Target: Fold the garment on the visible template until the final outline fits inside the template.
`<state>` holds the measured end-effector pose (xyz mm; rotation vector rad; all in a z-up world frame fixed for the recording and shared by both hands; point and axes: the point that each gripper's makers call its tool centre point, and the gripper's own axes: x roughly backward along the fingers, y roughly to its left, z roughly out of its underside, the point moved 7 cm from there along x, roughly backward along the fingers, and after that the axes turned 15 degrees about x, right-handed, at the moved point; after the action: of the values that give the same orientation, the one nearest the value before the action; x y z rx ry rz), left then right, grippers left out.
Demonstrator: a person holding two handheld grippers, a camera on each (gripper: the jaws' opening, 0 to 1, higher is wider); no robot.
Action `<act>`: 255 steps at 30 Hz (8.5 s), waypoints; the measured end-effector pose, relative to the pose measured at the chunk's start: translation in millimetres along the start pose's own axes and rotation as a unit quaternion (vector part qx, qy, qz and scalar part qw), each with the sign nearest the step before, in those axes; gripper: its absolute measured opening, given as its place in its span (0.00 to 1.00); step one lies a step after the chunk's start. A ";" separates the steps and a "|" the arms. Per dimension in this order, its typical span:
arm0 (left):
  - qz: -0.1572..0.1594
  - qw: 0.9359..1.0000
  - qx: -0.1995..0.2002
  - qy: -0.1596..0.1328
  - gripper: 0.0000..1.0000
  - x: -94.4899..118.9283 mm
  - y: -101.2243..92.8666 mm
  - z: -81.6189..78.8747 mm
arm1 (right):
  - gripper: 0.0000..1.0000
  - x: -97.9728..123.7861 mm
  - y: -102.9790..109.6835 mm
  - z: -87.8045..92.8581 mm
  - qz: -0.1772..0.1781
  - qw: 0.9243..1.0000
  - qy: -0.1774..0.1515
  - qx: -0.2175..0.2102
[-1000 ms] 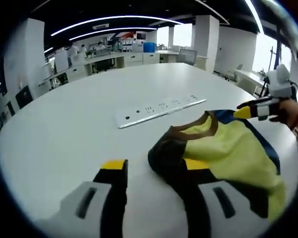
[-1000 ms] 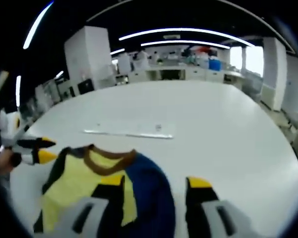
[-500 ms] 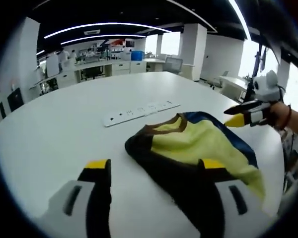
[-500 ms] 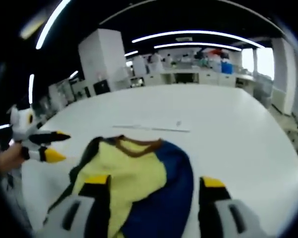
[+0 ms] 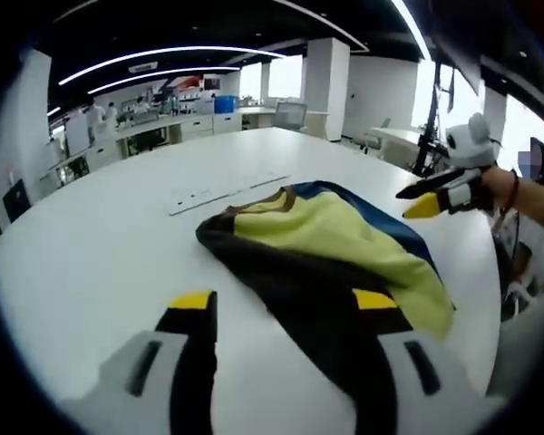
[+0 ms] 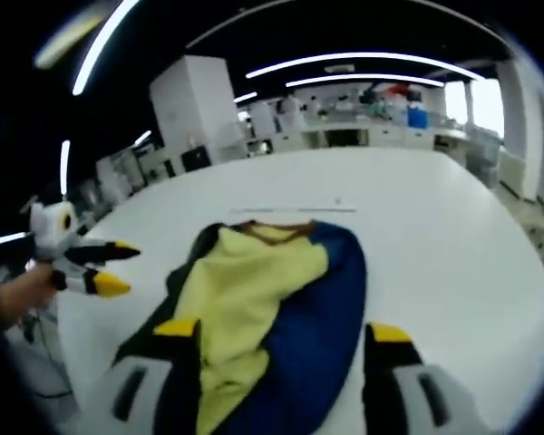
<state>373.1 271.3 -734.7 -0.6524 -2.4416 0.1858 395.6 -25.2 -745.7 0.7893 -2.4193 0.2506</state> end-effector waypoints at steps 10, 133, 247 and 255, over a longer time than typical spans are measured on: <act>0.013 1.000 -0.006 0.008 0.45 14.0 -16.5 23.2 | 0.63 17.5 19.8 34.4 0.024 0.999 0.016 -0.020; -0.260 0.957 -0.066 0.108 0.00 30.4 188.3 -0.3 | 0.00 60.9 -118.1 60.8 0.186 0.976 0.113 0.022; 0.013 1.000 -0.006 0.015 0.99 109.4 -50.7 76.4 | 0.09 17.2 54.8 80.6 -0.053 0.998 0.030 0.020; 0.014 1.000 -0.014 0.022 0.99 109.2 -55.3 77.9 | 0.00 20.5 53.5 79.4 -0.052 0.998 0.030 0.010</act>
<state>228.4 278.5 -726.4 -0.6956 -2.3982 0.1481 313.5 -18.9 -798.6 0.9006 -2.3151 0.2535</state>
